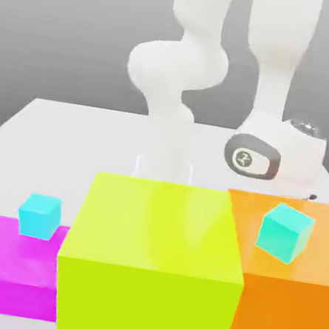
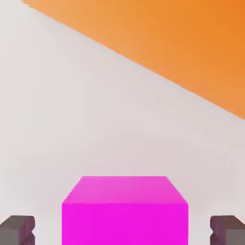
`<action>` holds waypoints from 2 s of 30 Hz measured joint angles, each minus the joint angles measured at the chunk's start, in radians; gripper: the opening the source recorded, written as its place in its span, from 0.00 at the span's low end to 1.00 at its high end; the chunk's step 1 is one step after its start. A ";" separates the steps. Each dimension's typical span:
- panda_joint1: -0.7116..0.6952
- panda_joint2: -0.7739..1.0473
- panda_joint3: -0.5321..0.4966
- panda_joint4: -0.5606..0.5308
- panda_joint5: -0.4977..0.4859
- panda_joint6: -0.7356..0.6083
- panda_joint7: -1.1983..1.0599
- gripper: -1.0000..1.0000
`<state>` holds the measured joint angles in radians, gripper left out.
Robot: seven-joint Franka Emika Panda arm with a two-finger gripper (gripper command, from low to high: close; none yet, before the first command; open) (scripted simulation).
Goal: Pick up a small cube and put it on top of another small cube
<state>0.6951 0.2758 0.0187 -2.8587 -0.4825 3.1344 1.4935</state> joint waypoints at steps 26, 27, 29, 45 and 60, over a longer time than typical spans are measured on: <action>0.013 -0.331 0.359 0.175 0.120 -0.270 -0.641 0.00; 0.007 -0.343 0.353 0.199 0.095 -0.273 -0.689 0.00; -0.013 -0.369 0.327 0.237 0.052 -0.288 -0.779 0.00; -0.372 -0.550 -0.136 0.262 0.035 -0.535 -1.332 0.00; -0.656 -0.518 -0.644 0.127 0.252 -0.616 -1.681 0.00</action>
<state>0.0388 -0.2423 -0.6257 -2.7317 -0.2300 2.5180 -0.1876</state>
